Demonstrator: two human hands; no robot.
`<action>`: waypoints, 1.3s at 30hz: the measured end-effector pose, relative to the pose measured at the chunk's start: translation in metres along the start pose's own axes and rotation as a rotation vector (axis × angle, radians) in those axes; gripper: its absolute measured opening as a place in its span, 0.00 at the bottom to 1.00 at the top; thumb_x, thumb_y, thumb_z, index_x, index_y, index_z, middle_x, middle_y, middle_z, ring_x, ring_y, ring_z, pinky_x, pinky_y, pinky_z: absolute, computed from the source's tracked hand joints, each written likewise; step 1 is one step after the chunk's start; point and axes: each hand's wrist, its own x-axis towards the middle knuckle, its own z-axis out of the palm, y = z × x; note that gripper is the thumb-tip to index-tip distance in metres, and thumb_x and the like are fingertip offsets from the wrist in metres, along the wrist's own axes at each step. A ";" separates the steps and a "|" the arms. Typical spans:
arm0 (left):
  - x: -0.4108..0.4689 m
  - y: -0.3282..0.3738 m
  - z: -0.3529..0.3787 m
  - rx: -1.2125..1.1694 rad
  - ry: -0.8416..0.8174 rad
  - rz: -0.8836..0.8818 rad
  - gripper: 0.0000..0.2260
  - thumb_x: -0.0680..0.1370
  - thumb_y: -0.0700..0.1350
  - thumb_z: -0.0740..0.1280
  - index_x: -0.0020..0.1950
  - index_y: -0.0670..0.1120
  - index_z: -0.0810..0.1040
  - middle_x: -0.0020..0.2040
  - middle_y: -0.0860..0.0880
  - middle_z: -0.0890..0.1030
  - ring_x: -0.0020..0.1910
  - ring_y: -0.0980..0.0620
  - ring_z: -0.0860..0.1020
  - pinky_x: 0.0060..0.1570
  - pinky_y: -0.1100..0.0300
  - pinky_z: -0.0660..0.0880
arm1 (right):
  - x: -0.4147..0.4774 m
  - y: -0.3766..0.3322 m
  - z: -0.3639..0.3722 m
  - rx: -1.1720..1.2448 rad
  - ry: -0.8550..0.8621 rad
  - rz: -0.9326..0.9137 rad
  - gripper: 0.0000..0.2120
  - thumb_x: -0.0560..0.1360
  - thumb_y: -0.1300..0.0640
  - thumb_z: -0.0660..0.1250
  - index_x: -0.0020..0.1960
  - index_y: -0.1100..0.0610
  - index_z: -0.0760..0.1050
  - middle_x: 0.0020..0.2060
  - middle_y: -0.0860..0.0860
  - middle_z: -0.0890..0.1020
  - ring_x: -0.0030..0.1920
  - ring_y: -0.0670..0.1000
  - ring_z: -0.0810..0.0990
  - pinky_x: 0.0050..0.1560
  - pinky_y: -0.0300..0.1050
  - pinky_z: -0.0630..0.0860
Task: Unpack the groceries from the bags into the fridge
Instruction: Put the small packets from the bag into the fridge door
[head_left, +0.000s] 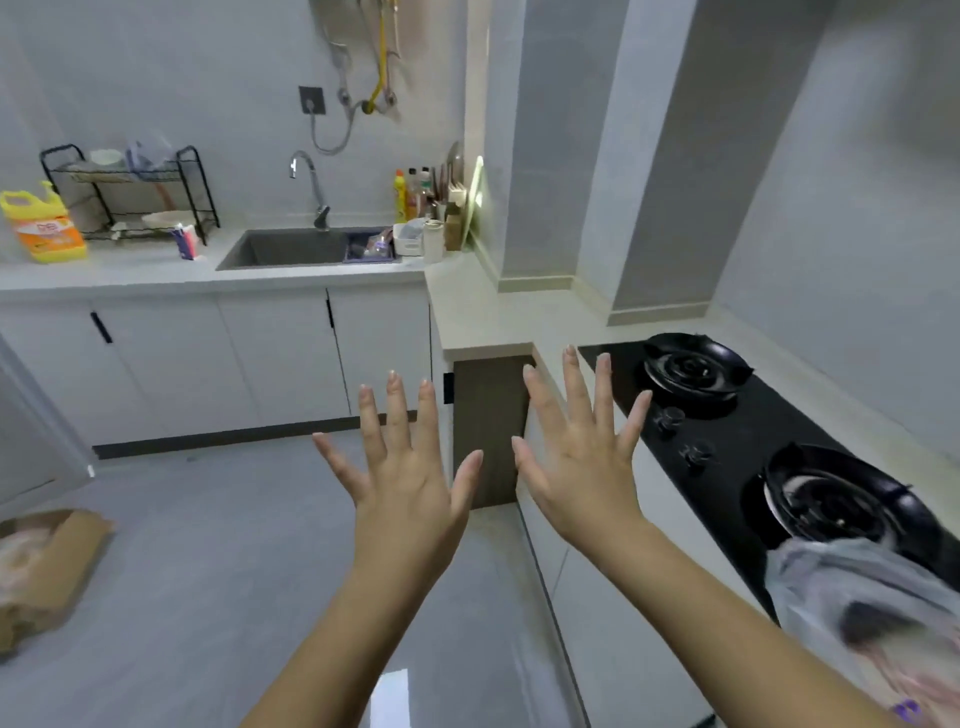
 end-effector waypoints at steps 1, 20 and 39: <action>-0.002 0.013 0.009 -0.019 -0.024 0.026 0.33 0.78 0.63 0.47 0.79 0.47 0.52 0.79 0.43 0.52 0.78 0.42 0.46 0.68 0.31 0.37 | -0.010 0.014 0.002 -0.019 -0.022 0.041 0.32 0.76 0.41 0.50 0.78 0.47 0.52 0.79 0.57 0.51 0.78 0.63 0.43 0.69 0.76 0.43; 0.012 0.235 0.164 -0.255 -0.397 0.615 0.30 0.79 0.62 0.49 0.76 0.47 0.61 0.77 0.42 0.60 0.77 0.40 0.54 0.69 0.33 0.45 | -0.103 0.236 0.034 -0.239 -0.276 0.667 0.34 0.76 0.41 0.60 0.78 0.47 0.53 0.78 0.56 0.53 0.78 0.61 0.45 0.71 0.71 0.45; -0.062 0.397 0.239 -0.580 -0.664 1.464 0.22 0.66 0.56 0.72 0.56 0.46 0.80 0.56 0.48 0.80 0.57 0.46 0.79 0.53 0.50 0.77 | -0.241 0.311 -0.008 -0.211 -0.529 1.221 0.33 0.75 0.47 0.67 0.76 0.49 0.59 0.76 0.52 0.62 0.75 0.57 0.63 0.68 0.53 0.68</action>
